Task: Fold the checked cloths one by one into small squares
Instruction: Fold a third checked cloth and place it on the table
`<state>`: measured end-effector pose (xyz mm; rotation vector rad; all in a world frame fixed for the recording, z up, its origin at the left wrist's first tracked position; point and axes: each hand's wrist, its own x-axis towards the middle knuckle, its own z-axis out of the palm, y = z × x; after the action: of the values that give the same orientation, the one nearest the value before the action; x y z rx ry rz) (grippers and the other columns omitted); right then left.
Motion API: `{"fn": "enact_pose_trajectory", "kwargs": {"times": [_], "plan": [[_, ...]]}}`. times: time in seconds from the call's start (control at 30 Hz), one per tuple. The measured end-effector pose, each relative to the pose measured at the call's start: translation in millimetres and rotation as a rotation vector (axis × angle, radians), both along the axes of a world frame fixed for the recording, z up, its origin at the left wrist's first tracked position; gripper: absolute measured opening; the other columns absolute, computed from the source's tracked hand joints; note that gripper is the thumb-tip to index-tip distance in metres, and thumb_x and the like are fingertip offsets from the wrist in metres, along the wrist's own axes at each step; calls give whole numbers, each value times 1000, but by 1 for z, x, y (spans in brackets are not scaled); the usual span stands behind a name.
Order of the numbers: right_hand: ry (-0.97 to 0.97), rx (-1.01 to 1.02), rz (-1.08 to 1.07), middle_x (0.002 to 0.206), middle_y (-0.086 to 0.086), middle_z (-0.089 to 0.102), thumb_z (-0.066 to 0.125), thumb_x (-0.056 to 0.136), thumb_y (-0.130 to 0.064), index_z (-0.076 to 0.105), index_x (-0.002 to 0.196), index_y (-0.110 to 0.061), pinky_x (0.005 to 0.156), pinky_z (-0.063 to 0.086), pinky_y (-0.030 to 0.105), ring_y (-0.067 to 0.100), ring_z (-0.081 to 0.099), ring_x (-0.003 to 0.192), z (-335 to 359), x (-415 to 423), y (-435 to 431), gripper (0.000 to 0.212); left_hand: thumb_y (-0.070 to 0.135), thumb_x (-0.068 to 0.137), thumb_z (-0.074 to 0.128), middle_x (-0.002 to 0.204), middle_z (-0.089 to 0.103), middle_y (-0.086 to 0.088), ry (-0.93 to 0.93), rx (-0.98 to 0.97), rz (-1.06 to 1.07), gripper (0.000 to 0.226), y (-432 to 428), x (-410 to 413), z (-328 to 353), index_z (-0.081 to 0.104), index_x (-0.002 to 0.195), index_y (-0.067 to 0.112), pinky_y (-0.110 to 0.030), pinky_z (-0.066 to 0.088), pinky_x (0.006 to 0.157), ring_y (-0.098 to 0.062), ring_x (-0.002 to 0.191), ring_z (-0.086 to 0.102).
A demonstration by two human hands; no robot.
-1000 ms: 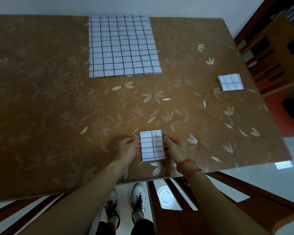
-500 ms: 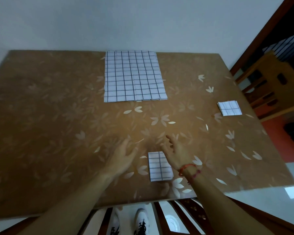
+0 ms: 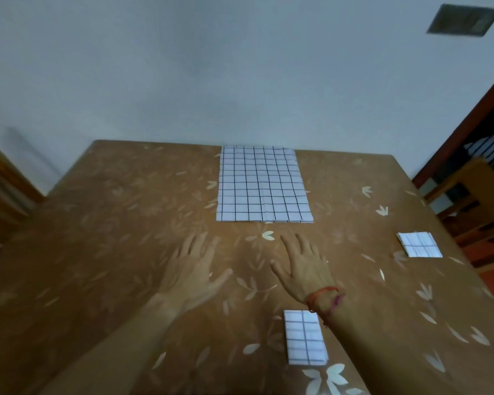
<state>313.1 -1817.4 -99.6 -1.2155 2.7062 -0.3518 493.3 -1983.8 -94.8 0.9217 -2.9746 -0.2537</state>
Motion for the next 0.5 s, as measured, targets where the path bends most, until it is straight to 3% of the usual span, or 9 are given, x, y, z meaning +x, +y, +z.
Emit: {"fn": "enact_pose_trajectory", "kwargs": {"times": [0.4,0.5], "plan": [[97,73,21,153,7,26,40,89,-60,30,144,-33,105,33,45,28,32,136,-7,-11,-41,62,72,79,13,157,19,-3,-40,48,17,86,-35,-18,-13,26,149,23,-41,27,111,-22,144,13],[7,85,-83,139,9,44,54,81,-55,42,134,-44,98,44,47,30,44,128,-30,-26,-49,55,72,81,14,157,17,-3,-61,92,30,84,-45,-32,-26,25,149,24,-41,28,110,-22,144,13]]}}
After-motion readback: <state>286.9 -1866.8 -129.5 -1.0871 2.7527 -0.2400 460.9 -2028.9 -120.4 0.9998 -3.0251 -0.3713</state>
